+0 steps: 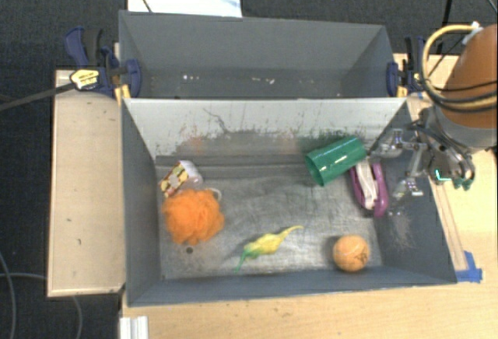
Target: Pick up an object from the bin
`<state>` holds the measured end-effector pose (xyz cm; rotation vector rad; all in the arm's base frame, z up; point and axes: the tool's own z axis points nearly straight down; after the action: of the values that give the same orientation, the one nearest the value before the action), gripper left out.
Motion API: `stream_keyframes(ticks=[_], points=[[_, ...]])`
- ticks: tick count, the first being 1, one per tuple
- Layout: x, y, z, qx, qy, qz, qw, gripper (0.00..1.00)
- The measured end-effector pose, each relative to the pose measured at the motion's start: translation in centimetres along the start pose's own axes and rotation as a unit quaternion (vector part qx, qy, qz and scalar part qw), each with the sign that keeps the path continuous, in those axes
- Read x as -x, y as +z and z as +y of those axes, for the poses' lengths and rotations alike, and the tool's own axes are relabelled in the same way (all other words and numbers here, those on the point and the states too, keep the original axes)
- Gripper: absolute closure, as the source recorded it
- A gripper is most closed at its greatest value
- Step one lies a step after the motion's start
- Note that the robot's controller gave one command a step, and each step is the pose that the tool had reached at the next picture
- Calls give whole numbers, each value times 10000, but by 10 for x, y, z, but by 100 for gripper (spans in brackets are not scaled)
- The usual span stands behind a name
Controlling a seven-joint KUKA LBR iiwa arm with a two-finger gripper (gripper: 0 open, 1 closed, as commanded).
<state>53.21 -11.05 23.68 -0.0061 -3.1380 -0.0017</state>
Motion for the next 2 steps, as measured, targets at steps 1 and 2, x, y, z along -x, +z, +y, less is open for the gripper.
stream_keyframes(ticks=[1, 2], points=[[2, -4, 0, -9, -14, -38, 10000, 0], [11, 36, 13, -16, -393, -62, 9992, 0]])
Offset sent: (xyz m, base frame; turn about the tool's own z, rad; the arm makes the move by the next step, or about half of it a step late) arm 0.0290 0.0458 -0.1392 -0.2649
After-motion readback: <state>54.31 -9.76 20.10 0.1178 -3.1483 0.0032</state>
